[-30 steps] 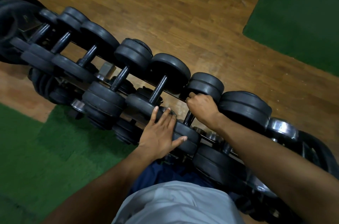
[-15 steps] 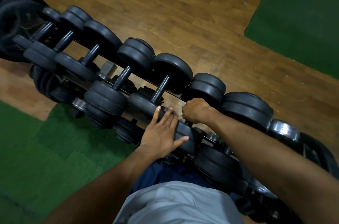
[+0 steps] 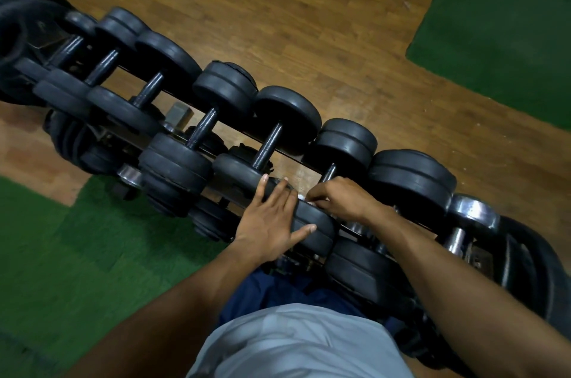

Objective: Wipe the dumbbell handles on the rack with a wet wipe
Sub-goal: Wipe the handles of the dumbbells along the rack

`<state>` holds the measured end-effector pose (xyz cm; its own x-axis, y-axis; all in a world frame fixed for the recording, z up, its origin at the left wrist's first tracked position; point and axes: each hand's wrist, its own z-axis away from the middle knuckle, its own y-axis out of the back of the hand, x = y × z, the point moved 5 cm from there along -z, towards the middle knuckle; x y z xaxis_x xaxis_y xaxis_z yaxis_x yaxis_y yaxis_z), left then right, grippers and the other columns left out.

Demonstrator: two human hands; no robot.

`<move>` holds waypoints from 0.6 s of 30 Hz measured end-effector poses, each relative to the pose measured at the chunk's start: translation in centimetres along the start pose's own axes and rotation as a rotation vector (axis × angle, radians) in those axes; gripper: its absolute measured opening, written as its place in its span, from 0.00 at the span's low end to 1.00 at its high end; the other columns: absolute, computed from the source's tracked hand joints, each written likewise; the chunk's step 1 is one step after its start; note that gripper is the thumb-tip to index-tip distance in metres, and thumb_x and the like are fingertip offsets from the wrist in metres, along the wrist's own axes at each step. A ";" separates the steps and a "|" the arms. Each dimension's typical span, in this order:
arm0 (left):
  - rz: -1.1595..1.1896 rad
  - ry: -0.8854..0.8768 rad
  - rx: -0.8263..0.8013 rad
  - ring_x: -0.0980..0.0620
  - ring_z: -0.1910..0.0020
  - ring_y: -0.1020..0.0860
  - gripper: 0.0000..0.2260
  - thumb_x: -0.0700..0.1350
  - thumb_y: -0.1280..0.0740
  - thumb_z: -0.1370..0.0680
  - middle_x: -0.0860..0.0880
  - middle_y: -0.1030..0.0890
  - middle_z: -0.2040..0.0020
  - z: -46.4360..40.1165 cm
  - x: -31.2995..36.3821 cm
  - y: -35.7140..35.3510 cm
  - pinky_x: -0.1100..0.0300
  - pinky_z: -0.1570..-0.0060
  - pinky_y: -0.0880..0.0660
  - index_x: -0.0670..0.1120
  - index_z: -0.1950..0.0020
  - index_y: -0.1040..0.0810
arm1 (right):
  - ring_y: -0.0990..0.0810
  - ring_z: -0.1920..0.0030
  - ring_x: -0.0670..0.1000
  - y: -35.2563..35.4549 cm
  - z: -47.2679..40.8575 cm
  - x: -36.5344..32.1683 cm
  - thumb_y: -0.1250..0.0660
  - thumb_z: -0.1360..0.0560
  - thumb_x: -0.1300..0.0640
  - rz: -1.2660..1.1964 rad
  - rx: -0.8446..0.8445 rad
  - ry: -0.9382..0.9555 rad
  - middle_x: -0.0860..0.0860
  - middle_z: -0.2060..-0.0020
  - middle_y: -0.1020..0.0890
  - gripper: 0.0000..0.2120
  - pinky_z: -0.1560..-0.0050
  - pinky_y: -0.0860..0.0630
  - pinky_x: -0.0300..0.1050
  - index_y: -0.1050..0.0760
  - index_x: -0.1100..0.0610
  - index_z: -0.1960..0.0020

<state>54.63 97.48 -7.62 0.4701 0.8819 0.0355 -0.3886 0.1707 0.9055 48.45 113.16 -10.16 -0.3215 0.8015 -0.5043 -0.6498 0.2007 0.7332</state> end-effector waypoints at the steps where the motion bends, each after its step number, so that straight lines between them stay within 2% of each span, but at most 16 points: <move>1: -0.001 0.002 0.000 0.50 0.16 0.57 0.45 0.72 0.66 0.20 0.45 0.41 0.17 0.0 0.0 0.0 0.38 0.24 0.71 0.41 0.17 0.45 | 0.19 0.45 0.44 -0.1 0.6 0.0 0.34 0.22 0.51 -0.012 0.046 0.002 0.40 0.44 0.16 0.11 0.47 0.22 0.44 0.19 0.45 0.41; 4: -0.004 0.004 0.005 0.50 0.16 0.57 0.45 0.72 0.66 0.20 0.45 0.42 0.17 0.0 0.0 -0.2 0.38 0.23 0.70 0.41 0.16 0.46 | 0.18 0.44 0.46 -0.8 2.0 -0.1 0.34 0.22 0.54 -0.026 0.183 -0.030 0.41 0.44 0.17 0.11 0.47 0.21 0.47 0.19 0.45 0.42; 7: -0.005 0.007 0.042 0.50 0.16 0.53 0.44 0.72 0.65 0.20 0.46 0.38 0.18 0.0 0.1 -0.4 0.38 0.23 0.69 0.42 0.17 0.43 | 0.18 0.45 0.49 -1.2 2.4 -0.2 0.36 0.22 0.53 -0.032 0.253 -0.070 0.42 0.45 0.17 0.11 0.49 0.21 0.49 0.19 0.45 0.43; 10: 0.003 0.003 0.069 0.50 0.17 0.50 0.43 0.72 0.62 0.19 0.47 0.34 0.20 0.1 0.1 -0.4 0.38 0.22 0.67 0.42 0.19 0.39 | 0.18 0.45 0.50 -1.0 2.3 -0.4 0.37 0.22 0.51 -0.043 0.278 -0.072 0.43 0.46 0.17 0.10 0.49 0.21 0.50 0.19 0.46 0.43; 13: -0.013 0.006 0.068 0.49 0.16 0.50 0.42 0.72 0.62 0.19 0.46 0.34 0.20 0.2 0.2 -0.1 0.37 0.22 0.65 0.42 0.19 0.39 | 0.19 0.46 0.50 -0.9 2.9 -0.5 0.37 0.22 0.52 -0.038 0.301 -0.079 0.44 0.46 0.17 0.10 0.50 0.22 0.48 0.19 0.47 0.44; 18: -0.016 0.033 0.079 0.48 0.17 0.49 0.41 0.71 0.60 0.19 0.46 0.32 0.21 0.1 0.6 0.0 0.37 0.23 0.68 0.42 0.21 0.35 | 0.19 0.47 0.52 -1.1 5.1 0.6 0.38 0.23 0.54 0.007 0.284 -0.129 0.46 0.47 0.17 0.10 0.51 0.22 0.50 0.20 0.48 0.46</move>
<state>54.99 97.92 -7.53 0.4488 0.8936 0.0083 -0.3171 0.1505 0.9364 52.47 116.27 -8.92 -0.2233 0.8644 -0.4505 -0.4235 0.3302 0.8436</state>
